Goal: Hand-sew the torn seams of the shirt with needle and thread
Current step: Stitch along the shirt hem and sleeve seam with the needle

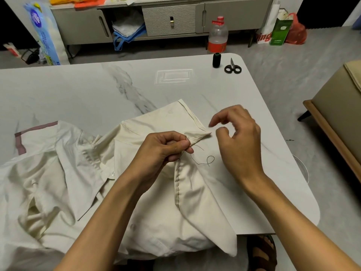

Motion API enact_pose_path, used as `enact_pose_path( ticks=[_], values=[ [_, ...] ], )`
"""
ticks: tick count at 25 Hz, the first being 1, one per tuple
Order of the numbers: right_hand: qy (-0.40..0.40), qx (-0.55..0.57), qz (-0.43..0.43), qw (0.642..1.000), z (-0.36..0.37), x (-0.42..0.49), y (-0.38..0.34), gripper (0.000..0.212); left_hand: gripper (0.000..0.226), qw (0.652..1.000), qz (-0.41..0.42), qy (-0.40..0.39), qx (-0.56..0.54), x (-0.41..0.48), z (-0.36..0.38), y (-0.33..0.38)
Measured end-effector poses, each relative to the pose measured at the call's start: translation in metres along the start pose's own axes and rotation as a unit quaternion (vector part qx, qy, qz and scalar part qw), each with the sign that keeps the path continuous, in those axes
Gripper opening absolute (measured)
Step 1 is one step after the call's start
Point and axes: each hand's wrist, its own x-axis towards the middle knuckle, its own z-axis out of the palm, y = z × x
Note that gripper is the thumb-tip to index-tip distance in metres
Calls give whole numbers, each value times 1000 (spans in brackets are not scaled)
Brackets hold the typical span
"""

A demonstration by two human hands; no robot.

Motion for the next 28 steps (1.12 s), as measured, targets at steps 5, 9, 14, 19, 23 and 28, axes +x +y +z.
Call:
enact_pose_path(
  ticks=[5, 9, 14, 19, 23, 28],
  values=[
    [-169, -23, -38, 985, 5, -14, 1, 9, 15, 1000, -1, 3, -22, 0, -2, -1],
    [-194, 20, 18, 981, 5, -14, 4, 21, 14, 1000, 1, 2, -24, 0, -4, -1],
    [-188, 122, 80, 971, 5, -7, 5, 10, 13, 1000, -1, -10, -24, -2, -6, 2],
    [-205, 87, 31, 974, 7, -8, 5, 12, 9, 1000, 2, -18, -24, -3, -9, 1],
    [-200, 15, -11, 980, 12, -10, 9, 6, 9, 1000, 2, -17, -21, -2, -10, 1],
    [-198, 54, 22, 979, 6, -8, 3, 10, 9, 1000, 15, -3, 1, -3, -10, 2]
  ],
)
